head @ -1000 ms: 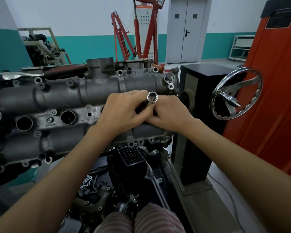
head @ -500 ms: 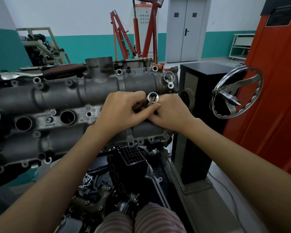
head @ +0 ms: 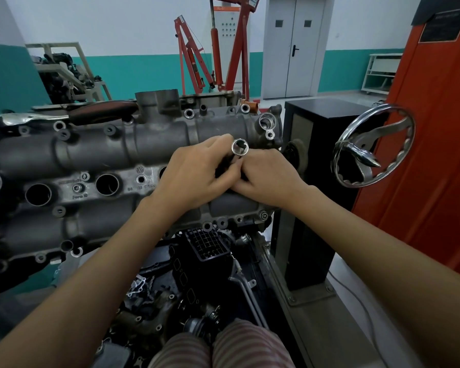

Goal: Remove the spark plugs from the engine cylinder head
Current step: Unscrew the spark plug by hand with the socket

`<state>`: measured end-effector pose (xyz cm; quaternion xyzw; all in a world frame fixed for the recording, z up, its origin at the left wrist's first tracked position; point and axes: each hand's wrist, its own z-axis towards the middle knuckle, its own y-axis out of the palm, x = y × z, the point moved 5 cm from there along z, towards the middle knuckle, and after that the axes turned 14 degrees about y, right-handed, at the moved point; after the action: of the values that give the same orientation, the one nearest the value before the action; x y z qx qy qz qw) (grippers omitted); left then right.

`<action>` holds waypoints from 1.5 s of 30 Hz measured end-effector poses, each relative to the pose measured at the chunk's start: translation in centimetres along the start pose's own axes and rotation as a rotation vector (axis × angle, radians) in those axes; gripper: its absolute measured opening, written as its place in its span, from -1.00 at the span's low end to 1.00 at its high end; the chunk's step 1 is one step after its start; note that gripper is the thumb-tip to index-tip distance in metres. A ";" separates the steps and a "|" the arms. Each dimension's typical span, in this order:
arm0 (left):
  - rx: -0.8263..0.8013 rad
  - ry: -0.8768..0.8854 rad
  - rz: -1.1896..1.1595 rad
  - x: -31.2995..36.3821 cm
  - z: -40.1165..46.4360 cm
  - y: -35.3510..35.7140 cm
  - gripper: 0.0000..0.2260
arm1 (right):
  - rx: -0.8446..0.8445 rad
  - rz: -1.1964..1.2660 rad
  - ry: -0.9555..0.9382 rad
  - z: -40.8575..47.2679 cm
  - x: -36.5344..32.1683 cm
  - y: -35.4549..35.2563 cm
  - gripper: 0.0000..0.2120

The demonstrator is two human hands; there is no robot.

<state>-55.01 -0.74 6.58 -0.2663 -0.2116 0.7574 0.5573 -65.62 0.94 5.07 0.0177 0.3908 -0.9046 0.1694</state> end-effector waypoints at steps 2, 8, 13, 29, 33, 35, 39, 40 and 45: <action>0.013 0.025 0.021 0.0 0.0 -0.1 -0.79 | -0.028 -0.021 0.018 0.0 0.1 0.1 -0.58; 0.056 0.003 0.031 -0.4 -0.2 -0.1 -0.56 | -0.021 -0.112 0.093 0.3 0.6 0.2 -0.57; 0.028 -0.043 -0.006 -0.7 -0.2 0.0 -0.46 | -0.008 -0.137 0.064 0.3 0.5 0.1 -0.68; -0.037 -0.013 -0.006 -0.1 0.0 0.0 -0.79 | 0.040 -0.006 -0.045 -0.1 -0.5 -0.2 -0.66; 0.018 0.006 0.026 -0.2 -0.1 0.0 -0.74 | 0.033 -0.006 -0.004 -0.1 -0.2 -0.2 -0.64; 0.045 0.004 0.065 -0.4 -0.2 0.0 -0.64 | -0.002 -0.036 0.041 0.1 0.2 0.0 -0.59; 0.094 -0.020 0.078 -0.8 -0.3 -0.2 -0.53 | -0.009 -0.084 0.090 0.2 0.6 0.1 -0.51; 0.099 -0.019 0.073 -0.8 -0.3 -0.2 -0.52 | 0.000 -0.089 0.077 0.2 0.5 0.1 -0.52; 0.061 -0.018 0.033 -0.5 -0.2 -0.2 -0.50 | -0.005 -0.050 0.032 0.1 0.1 0.0 -0.76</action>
<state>-54.67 -1.17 6.63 -0.2457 -0.1892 0.7749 0.5508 -65.69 0.87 5.15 0.0220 0.3961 -0.9072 0.1402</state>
